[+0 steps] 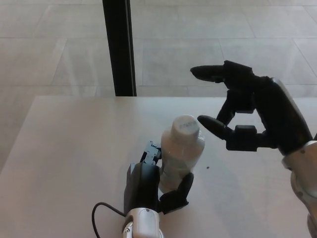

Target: The robot uses its left hand to to lift the bottle kept on the middle of the desk and tilts it towards its right hand. It then uses its right hand to rotate its cap to open it and places the bottle and cap back on the desk

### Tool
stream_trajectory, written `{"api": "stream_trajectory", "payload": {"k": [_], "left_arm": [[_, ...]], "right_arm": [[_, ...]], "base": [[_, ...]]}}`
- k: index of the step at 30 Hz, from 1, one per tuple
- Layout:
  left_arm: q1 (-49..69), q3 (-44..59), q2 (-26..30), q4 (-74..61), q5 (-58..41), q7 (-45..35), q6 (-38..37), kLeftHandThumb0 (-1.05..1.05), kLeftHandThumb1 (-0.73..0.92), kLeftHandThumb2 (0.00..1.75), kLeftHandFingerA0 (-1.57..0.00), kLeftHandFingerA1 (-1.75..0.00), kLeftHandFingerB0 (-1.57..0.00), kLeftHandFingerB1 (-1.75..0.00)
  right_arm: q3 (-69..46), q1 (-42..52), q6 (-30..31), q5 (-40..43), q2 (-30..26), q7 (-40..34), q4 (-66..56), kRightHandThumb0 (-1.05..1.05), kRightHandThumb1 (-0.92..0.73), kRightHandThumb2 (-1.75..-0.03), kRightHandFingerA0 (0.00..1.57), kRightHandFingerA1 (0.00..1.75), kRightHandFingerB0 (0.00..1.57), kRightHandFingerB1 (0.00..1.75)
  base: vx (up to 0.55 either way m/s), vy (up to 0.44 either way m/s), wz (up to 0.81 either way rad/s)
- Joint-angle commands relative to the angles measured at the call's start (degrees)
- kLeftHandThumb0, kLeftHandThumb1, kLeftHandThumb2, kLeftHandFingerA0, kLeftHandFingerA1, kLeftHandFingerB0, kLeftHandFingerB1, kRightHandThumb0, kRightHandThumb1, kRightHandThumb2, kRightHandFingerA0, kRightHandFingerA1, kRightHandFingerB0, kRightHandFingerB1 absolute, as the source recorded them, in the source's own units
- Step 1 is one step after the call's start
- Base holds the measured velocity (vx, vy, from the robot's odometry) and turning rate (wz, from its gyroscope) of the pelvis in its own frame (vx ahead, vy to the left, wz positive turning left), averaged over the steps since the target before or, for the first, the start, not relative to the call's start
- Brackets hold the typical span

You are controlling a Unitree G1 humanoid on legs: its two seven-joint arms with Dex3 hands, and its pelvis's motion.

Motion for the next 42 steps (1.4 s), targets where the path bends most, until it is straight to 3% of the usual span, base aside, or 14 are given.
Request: {"api": "stream_trajectory", "payload": {"k": [1,26,27,28,29,30,31,32,34,35,37,38,39,42], "left_arm": [[0.48,0.71,-1.62,-0.43,1.05,-0.60,-0.19,0.17,0.92,1.26,-0.81,-1.75,-0.62,-1.70],[0.05,-3.27,-0.28,-0.15,5.94,-2.00,1.61,0.22,0.92,1.08,-0.68,-1.75,-0.60,-1.68],[0.19,-3.50,-0.16,0.17,5.99,-2.01,0.85,0.13,0.82,1.35,-0.87,-1.10,-0.83,-1.06],[0.32,-3.96,0.17,0.15,6.39,-2.28,0.96,0.13,0.83,1.35,-0.86,-1.09,-0.82,-1.06],[0.49,-4.24,0.48,-0.02,6.59,-2.48,0.49,0.25,0.91,1.10,-0.84,-1.75,-0.73,-1.55],[0.42,-4.68,0.88,0.04,7.33,-2.53,0.61,0.14,0.83,1.35,-0.88,-1.10,-0.84,-1.06],[0.47,-4.69,0.87,0.07,7.47,-2.48,0.50,0.14,0.82,1.35,-0.88,-1.10,-0.84,-1.06],[0.53,-4.64,0.79,0.07,7.51,-2.40,0.44,0.26,0.90,1.11,-0.81,-1.75,-0.72,-1.56],[0.68,-4.45,0.47,0.03,7.47,-2.42,0.48,0.28,0.89,1.15,-0.83,-1.75,-0.74,-1.57],[0.72,-4.39,0.30,0.07,7.49,-2.41,0.45,0.14,0.82,1.35,-0.87,-1.10,-0.84,-1.06],[0.74,-4.47,0.28,-0.03,7.77,-2.49,0.65,0.14,0.82,1.35,-0.87,-1.10,-0.84,-1.06],[0.89,-4.49,0.34,-0.12,7.75,-2.46,0.04,0.26,0.92,1.03,-0.92,-1.75,-0.80,-1.56],[0.92,-4.40,0.35,-0.14,7.65,-2.53,-0.21,0.12,0.83,1.36,-0.88,-1.11,-0.84,-1.06],[0.70,-4.16,0.24,-0.26,7.85,-2.91,0.65,0.12,0.83,1.36,-0.88,-1.10,-0.84,-1.06]], "right_arm": [[1.27,2.30,2.90,-3.41,-2.10,1.95,-0.67,-0.67,-0.63,-0.61,0.95,1.30,0.47,0.38],[4.34,-0.55,17.00,-5.47,-6.96,11.16,-7.00,-0.84,-0.51,-0.90,1.03,1.37,0.38,0.48],[4.27,-0.46,16.74,-5.64,-6.94,11.00,-6.93,-0.84,-0.51,-0.91,1.05,1.38,0.39,0.48],[4.22,-0.52,17.03,-5.84,-6.81,11.00,-7.02,-0.84,-0.51,-0.91,1.05,1.38,0.38,0.48],[4.04,-0.45,16.87,-5.76,-6.65,10.89,-6.95,-0.86,-0.52,-0.92,1.04,1.36,0.38,0.48],[4.01,-0.45,16.80,-5.91,-6.56,10.80,-6.87,-0.86,-0.52,-0.92,1.05,1.37,0.39,0.48],[3.99,-0.44,16.76,-5.94,-6.50,10.79,-6.81,-0.85,-0.51,-0.92,1.05,1.35,0.37,0.48],[4.00,-0.40,16.83,-5.97,-6.38,10.71,-6.71,-0.84,-0.51,-0.91,1.08,1.36,0.38,0.48],[4.17,-0.25,17.31,-6.28,-6.21,10.65,-6.69,-0.74,-0.59,-0.58,0.98,1.41,0.43,0.38],[4.20,-0.06,17.05,-6.33,-6.21,10.60,-6.54,-0.73,-0.59,-0.58,0.99,1.39,0.44,0.38],[4.29,0.06,16.87,-6.53,-6.26,10.61,-6.48,-0.73,-0.55,-0.61,0.99,1.43,0.44,0.39],[4.38,0.32,16.73,-6.74,-6.50,10.70,-6.51,-0.64,-0.57,-0.61,1.00,1.50,0.46,0.40],[4.33,0.50,16.72,-6.81,-6.63,10.81,-6.61,-0.57,-0.59,-0.62,0.99,1.52,0.46,0.40],[4.45,0.64,17.56,-7.55,-7.54,11.55,-7.09,-0.58,-0.49,-0.81,1.08,1.38,0.43,0.52]], "base": [[0.00,0.000,0.00],[0.00,0.000,0.00],[0.00,0.000,0.00],[0.00,0.000,0.00],[0.00,0.000,0.00],[0.00,0.000,0.00],[0.00,0.000,0.00],[0.00,0.000,0.00],[0.00,0.000,0.00],[0.00,0.000,0.00],[0.00,0.000,0.00],[0.00,0.000,0.00],[0.00,0.000,0.00],[0.00,0.000,0.00]]}}
